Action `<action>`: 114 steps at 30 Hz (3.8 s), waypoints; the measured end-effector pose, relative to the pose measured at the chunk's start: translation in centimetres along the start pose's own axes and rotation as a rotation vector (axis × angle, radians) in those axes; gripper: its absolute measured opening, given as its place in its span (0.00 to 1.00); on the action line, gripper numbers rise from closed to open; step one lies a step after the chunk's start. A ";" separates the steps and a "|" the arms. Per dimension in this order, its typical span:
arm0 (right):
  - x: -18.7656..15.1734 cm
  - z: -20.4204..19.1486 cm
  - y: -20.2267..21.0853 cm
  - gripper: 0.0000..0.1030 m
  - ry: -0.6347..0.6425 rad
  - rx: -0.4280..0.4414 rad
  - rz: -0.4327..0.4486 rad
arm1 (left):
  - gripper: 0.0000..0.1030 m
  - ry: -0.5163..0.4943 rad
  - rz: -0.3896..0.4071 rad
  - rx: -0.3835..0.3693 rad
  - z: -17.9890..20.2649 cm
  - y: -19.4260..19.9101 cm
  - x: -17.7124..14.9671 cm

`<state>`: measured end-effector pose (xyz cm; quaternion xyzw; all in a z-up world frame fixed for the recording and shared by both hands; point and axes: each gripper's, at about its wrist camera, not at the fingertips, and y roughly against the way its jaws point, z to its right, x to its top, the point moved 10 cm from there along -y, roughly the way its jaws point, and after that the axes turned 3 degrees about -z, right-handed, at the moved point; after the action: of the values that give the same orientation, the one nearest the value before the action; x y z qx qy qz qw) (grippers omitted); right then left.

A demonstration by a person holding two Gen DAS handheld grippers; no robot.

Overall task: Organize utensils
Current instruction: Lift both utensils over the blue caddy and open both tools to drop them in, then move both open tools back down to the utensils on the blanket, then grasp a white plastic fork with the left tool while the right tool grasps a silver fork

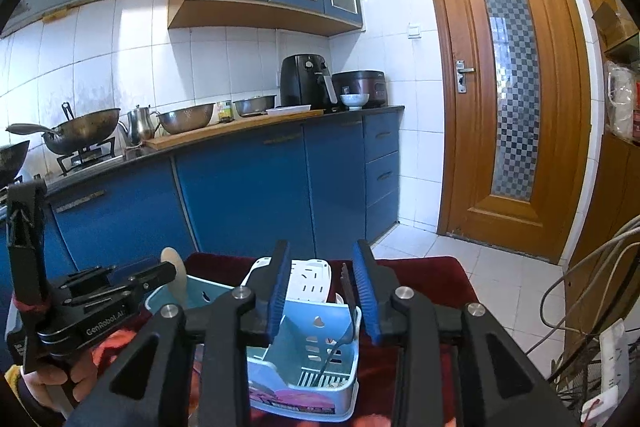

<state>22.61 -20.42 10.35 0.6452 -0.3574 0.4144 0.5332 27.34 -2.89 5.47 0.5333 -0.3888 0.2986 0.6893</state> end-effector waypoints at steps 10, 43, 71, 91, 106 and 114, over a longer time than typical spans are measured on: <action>-1.3 0.4 3.7 0.34 -0.062 0.028 -0.063 | 0.25 0.000 -0.046 0.029 -1.0 3.9 -1.5; -19.5 0.6 4.4 0.47 -0.188 0.065 -0.539 | 0.29 0.138 -0.532 -0.067 -1.0 5.5 -18.3; -22.6 0.4 2.3 0.47 -0.160 0.055 -0.652 | 0.34 0.055 -0.618 -0.042 0.1 4.2 -21.2; -22.5 -0.3 -2.3 0.20 -0.161 0.084 -0.835 | 0.20 0.031 -0.611 -0.047 0.3 2.5 -20.5; -22.3 1.1 -0.8 0.05 -0.281 0.146 -0.767 | 0.14 0.085 -0.619 -0.058 -0.2 3.0 -20.4; -19.6 1.2 2.9 0.05 -0.335 0.225 -0.567 | 0.13 0.136 -0.482 -0.124 0.3 5.3 -18.7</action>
<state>12.35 -21.74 -6.56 0.8327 -0.1986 0.1751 0.4864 13.14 -1.82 -7.77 0.5459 -0.2208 0.1367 0.7966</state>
